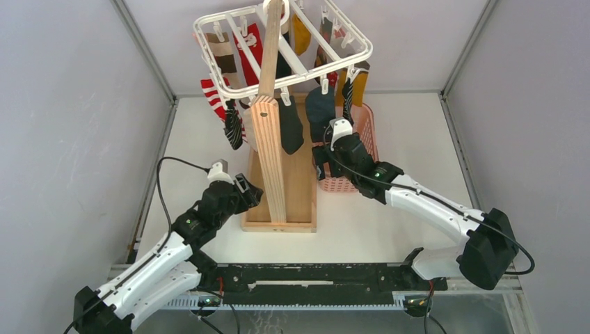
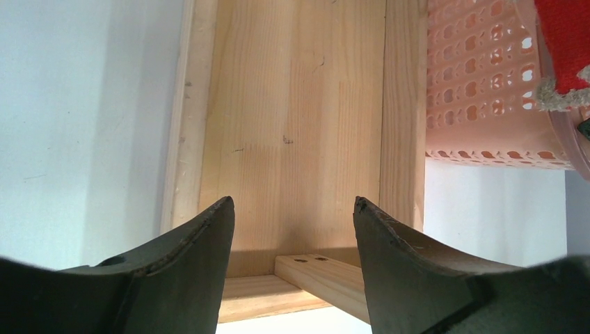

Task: Remove the socks clipped to the hanger
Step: Move the bin to the center of the board.

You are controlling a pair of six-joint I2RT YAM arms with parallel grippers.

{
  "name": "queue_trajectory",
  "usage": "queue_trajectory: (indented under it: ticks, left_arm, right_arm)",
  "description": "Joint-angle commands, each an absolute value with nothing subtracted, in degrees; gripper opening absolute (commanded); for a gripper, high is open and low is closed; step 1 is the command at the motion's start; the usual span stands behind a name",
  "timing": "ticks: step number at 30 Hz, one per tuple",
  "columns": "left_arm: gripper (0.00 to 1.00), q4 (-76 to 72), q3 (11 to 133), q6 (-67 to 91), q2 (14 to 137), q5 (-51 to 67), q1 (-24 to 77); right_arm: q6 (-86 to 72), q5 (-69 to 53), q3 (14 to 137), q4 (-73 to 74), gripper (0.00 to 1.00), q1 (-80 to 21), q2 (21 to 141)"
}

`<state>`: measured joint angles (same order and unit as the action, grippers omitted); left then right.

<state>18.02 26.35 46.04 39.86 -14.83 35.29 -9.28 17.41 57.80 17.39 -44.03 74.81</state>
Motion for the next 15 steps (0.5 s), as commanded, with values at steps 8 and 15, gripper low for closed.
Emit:
queue_trajectory:
  ticks: [8,15]
  left_arm:
    - [0.68,15.46,28.92,44.82,39.56,-15.01,36.07]
    - [0.68,15.38,28.75,45.26,39.78,-15.29,36.61]
  right_arm:
    - [-10.17,13.38,54.22,14.93,1.00,-43.46,68.24]
    - [-9.04,10.54,53.61,13.56,1.00,-43.51,68.72]
